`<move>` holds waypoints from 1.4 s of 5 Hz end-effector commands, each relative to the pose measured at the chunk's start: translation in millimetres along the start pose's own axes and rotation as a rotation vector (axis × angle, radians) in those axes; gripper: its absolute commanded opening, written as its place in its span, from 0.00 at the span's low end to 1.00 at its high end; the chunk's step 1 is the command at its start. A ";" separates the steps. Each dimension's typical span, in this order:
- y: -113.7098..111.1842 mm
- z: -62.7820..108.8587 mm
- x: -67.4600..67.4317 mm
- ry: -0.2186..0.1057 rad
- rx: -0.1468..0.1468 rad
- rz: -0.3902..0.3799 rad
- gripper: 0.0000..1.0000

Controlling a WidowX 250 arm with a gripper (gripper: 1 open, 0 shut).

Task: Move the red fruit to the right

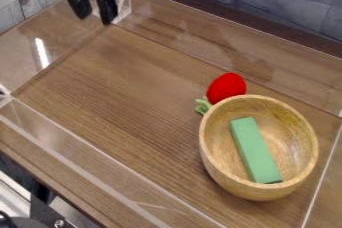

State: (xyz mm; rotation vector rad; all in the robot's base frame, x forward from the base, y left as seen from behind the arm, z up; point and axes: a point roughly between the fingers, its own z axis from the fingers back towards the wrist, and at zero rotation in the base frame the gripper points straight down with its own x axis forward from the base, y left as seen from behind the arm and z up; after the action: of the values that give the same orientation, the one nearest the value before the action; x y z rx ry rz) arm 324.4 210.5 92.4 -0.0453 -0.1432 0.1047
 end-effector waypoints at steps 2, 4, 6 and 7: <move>6.1 32.2 4.8 -0.072 0.073 0.062 1.00; -2.2 22.7 6.7 -0.059 0.085 0.110 1.00; -5.4 7.1 12.0 -0.056 0.103 0.133 0.00; -9.7 -3.2 7.6 -0.043 0.113 0.159 1.00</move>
State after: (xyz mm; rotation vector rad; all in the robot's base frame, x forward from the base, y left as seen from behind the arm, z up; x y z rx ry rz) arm 328.4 198.8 72.8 0.0319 -0.1274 0.2706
